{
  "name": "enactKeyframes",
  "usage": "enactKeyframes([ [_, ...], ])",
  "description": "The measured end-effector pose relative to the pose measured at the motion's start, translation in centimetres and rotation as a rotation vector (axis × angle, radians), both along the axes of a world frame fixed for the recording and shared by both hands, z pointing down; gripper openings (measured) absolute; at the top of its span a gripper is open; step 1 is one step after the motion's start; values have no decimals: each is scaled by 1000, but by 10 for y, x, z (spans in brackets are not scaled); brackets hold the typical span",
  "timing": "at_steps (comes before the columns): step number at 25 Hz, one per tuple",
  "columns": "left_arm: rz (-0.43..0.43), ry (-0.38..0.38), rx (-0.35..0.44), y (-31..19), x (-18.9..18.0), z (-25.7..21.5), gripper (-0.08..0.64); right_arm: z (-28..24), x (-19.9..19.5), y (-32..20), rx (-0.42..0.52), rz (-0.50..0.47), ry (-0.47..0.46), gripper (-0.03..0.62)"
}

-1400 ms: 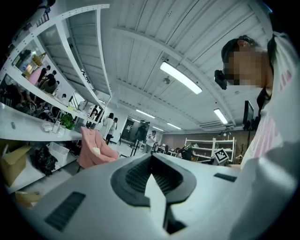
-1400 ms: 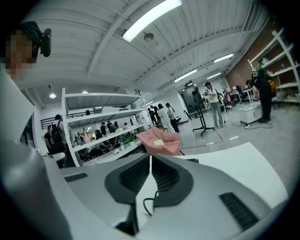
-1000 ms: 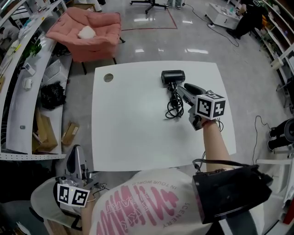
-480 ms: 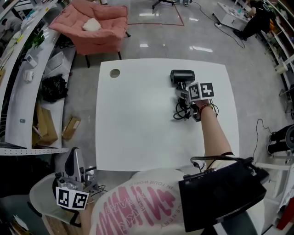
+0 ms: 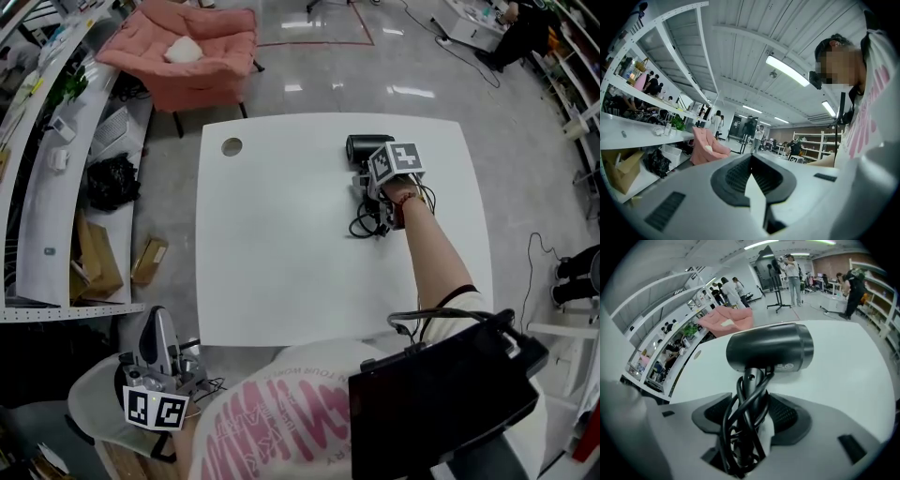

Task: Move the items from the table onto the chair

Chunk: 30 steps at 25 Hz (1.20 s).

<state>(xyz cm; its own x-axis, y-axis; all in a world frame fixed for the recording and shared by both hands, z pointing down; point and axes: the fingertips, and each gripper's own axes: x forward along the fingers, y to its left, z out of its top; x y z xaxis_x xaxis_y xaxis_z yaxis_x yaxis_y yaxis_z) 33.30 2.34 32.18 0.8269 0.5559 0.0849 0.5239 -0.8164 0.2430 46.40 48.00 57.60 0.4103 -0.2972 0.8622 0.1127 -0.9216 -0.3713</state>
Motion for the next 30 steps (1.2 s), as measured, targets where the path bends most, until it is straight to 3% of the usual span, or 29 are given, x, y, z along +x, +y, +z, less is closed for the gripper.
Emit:
enactKeyframes([
  [4,-4,20,3,11,-9,-8,11,-4,-5,5,77,77,23,231],
  [10,-36,40,-1,29,-26,-22,11,-21,-29,17,117,100,76,227],
  [14,-89,5,-27,38,-30,-18,11,-50,-34,12,183,79,163,227],
  [20,-178,-45,-83,64,-58,-16,11,-113,-41,-11,216,-43,320,227],
  [26,-358,45,-104,80,-111,-41,11,-197,-55,-51,431,-226,600,227],
  [30,-462,75,-112,67,-145,-50,11,-237,-69,-87,526,-345,700,227],
])
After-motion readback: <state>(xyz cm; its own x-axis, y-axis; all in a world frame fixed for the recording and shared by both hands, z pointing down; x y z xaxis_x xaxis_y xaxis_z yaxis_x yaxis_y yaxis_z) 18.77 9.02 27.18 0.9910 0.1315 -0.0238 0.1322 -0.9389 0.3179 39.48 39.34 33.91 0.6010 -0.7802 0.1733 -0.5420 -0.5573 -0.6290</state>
